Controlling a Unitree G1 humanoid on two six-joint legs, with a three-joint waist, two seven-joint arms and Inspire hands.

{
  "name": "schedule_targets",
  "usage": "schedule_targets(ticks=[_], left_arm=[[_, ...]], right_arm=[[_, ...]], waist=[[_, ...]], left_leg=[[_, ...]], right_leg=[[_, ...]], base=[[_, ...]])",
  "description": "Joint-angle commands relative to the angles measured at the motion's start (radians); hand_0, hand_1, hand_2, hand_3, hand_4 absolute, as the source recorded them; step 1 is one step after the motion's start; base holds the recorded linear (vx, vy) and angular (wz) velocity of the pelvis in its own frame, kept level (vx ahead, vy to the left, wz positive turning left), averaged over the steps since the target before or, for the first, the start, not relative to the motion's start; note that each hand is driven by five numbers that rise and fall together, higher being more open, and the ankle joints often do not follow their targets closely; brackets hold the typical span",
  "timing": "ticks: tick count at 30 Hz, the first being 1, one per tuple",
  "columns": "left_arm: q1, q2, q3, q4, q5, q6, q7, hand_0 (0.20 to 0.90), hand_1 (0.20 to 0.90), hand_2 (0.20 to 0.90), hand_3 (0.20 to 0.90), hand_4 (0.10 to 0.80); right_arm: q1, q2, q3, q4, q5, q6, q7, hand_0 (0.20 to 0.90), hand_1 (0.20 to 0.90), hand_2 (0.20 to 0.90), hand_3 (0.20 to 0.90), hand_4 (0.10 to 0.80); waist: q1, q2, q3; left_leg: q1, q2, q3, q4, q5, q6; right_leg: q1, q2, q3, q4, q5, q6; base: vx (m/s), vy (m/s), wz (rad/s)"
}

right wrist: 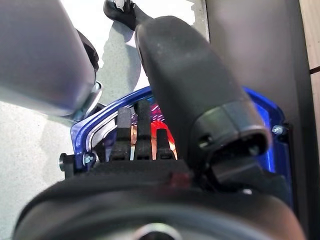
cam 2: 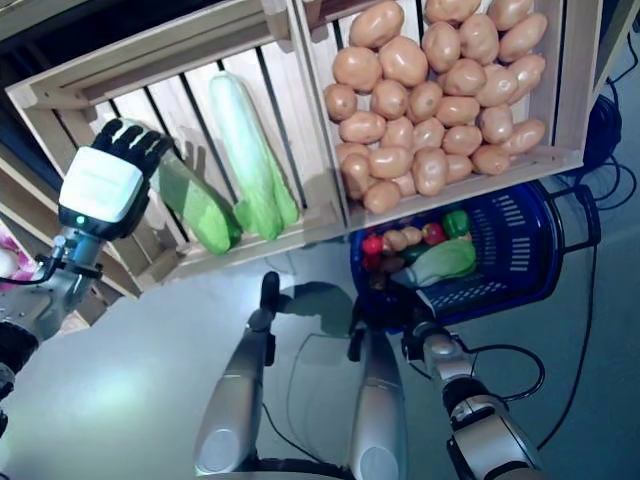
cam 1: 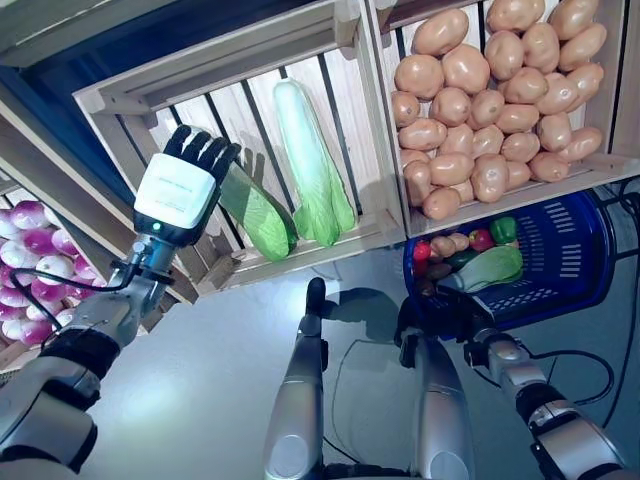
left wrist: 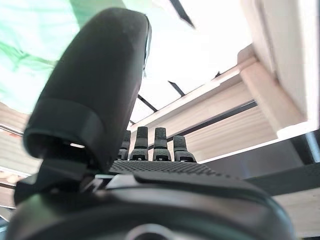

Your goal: Put vegetables into the basket

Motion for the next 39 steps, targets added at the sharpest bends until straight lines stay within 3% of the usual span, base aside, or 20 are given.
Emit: schedule_targets(ticks=[1, 19, 26, 28, 32, 36, 39], left_arm=[[-0.080, 0.017, 0.085, 0.004, -0.014, 0.021, 0.052, 0.900, 0.900, 0.900, 0.900, 0.800], [-0.184, -0.039, -0.041, 0.155, -0.070, -0.001, -0.101, 0.900, 0.900, 0.900, 0.900, 0.800], [-0.126, -0.065, -0.046, 0.182, -0.123, 0.006, -0.230, 0.900, 0.900, 0.900, 0.900, 0.800], [-0.124, -0.070, -0.067, 0.200, -0.150, -0.018, -0.328, 0.900, 0.900, 0.900, 0.900, 0.800], [-0.105, -0.084, -0.090, 0.206, -0.195, 0.016, -0.380, 0.900, 0.900, 0.900, 0.900, 0.800], [-0.105, -0.083, -0.103, 0.206, -0.229, 0.040, -0.391, 0.900, 0.900, 0.900, 0.900, 0.800], [-0.097, -0.087, -0.090, 0.214, -0.230, 0.058, -0.317, 0.900, 0.900, 0.900, 0.900, 0.800]], right_arm=[[0.023, 0.006, 0.045, -0.032, 0.004, 0.013, 0.019, 0.900, 0.900, 0.900, 0.900, 0.800], [-0.055, -0.047, 0.045, -0.067, 0.024, 0.035, 0.027, 0.900, 0.900, 0.900, 0.900, 0.800], [-0.051, -0.063, 0.037, -0.089, 0.022, 0.053, 0.026, 0.900, 0.900, 0.900, 0.900, 0.800], [-0.059, -0.069, 0.039, -0.086, 0.024, 0.051, 0.029, 0.900, 0.900, 0.900, 0.900, 0.800], [-0.069, -0.084, 0.038, -0.098, 0.029, 0.064, 0.037, 0.900, 0.900, 0.900, 0.900, 0.800], [-0.077, -0.091, 0.040, -0.104, 0.032, 0.060, 0.040, 0.900, 0.900, 0.900, 0.900, 0.800], [-0.078, -0.092, 0.039, -0.098, 0.031, 0.056, 0.040, 0.900, 0.900, 0.900, 0.900, 0.800]], waist=[[-0.019, -0.011, 0.012], [-0.050, -0.013, 0.012], [-0.055, -0.017, 0.012], [-0.055, -0.015, 0.012], [-0.055, -0.011, 0.012], [-0.055, -0.010, 0.012], [-0.051, -0.008, 0.012]], left_leg=[[-0.085, -0.085, 0.044, 0.110, -0.034, 0.070], [-0.133, -0.078, 0.062, 0.079, -0.012, 0.065], [-0.137, -0.077, 0.067, 0.061, -0.008, 0.063], [-0.137, -0.078, 0.068, 0.058, -0.006, 0.062], [-0.142, -0.078, 0.067, 0.055, -0.003, 0.060], [-0.146, -0.078, 0.070, 0.053, -0.003, 0.059], [-0.154, -0.081, 0.065, 0.056, -0.002, 0.060]], right_leg=[[0.066, 0.058, -0.007, -0.139, 0.092, -0.042], [0.000, 0.066, 0.000, -0.165, 0.120, -0.039], [-0.003, 0.067, -0.001, -0.184, 0.126, -0.034], [-0.003, 0.066, -0.004, -0.187, 0.128, -0.033], [-0.007, 0.065, -0.005, -0.186, 0.127, -0.032], [-0.008, 0.063, -0.007, -0.195, 0.129, -0.031], [-0.015, 0.061, -0.010, -0.191, 0.128, -0.031]], base=[[-0.005, 0.036, -0.03], [-0.019, 0.027, -0.02], [0.000, 0.000, 0.00], [0.000, 0.000, 0.00], [-0.002, 0.008, 0.00], [0.000, 0.000, 0.00], [-0.013, 0.008, -0.03]])
